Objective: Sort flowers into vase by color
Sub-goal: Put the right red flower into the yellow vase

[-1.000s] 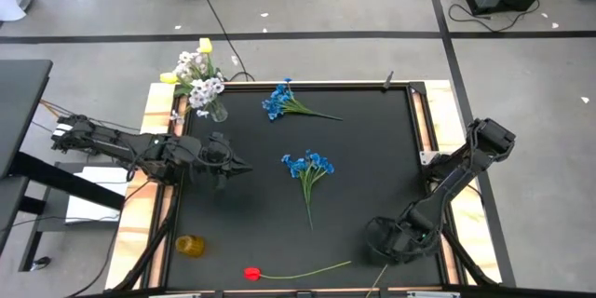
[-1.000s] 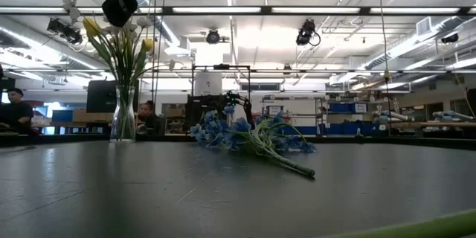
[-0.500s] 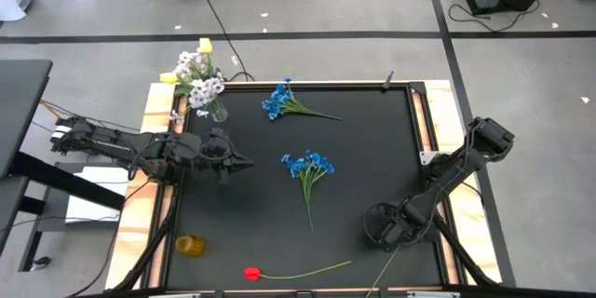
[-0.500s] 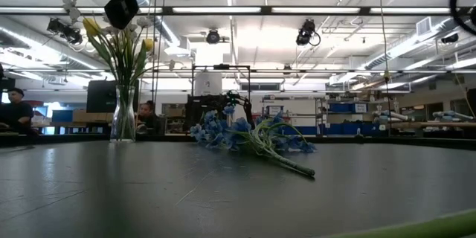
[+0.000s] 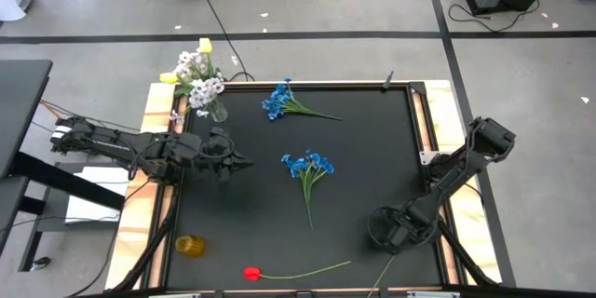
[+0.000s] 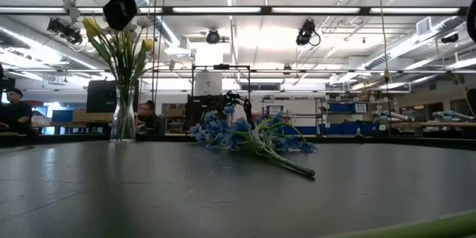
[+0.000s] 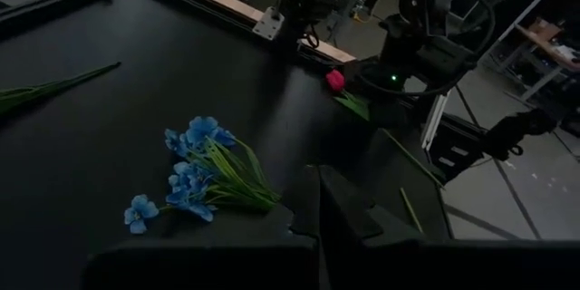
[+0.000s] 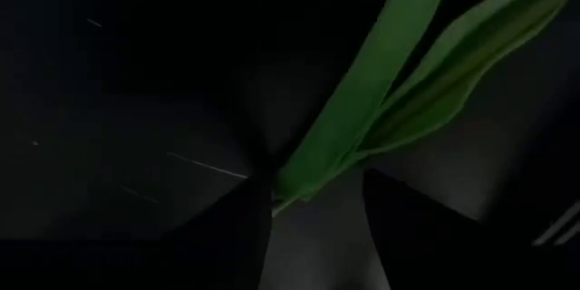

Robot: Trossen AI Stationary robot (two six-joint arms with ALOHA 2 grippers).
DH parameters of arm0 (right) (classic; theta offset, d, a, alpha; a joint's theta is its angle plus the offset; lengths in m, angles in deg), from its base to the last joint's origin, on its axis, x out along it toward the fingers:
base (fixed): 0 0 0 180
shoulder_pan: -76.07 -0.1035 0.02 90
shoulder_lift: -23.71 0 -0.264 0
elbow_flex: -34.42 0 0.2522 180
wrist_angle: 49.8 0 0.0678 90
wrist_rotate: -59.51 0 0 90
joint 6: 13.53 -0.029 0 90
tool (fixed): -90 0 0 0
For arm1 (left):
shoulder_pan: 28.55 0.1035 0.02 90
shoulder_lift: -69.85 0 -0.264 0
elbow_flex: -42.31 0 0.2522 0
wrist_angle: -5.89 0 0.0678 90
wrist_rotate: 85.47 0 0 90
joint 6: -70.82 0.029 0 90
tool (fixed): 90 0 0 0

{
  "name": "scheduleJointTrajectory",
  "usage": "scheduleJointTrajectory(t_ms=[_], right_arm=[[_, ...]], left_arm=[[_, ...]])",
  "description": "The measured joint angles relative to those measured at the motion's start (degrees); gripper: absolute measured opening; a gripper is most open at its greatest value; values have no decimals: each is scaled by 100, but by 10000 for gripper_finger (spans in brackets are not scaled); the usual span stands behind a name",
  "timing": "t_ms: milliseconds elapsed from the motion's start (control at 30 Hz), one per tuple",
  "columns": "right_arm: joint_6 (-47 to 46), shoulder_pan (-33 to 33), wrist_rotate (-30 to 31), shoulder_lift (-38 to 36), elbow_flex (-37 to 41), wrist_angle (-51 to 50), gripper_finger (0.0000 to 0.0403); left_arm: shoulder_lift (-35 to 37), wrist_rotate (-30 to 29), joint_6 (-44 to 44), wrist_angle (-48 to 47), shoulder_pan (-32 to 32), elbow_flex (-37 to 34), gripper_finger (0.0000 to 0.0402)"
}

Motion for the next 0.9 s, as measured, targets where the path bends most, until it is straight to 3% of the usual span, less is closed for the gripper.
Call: scheduleJointTrajectory(t_ms=[200,533,600,900], right_arm=[[281,-208,626,-15,160,170,120],[485,-379,1094,5,33,116,28],[546,-427,1517,16,-192,-67,16],[961,-229,4450,27,-1141,-355,8]], left_arm=[[0,-145,-2,-1,0,0,5],[0,-175,-81,-1,0,0,5],[2,-175,-49,2,0,0,5],[2,-178,-15,21,0,0,5]])
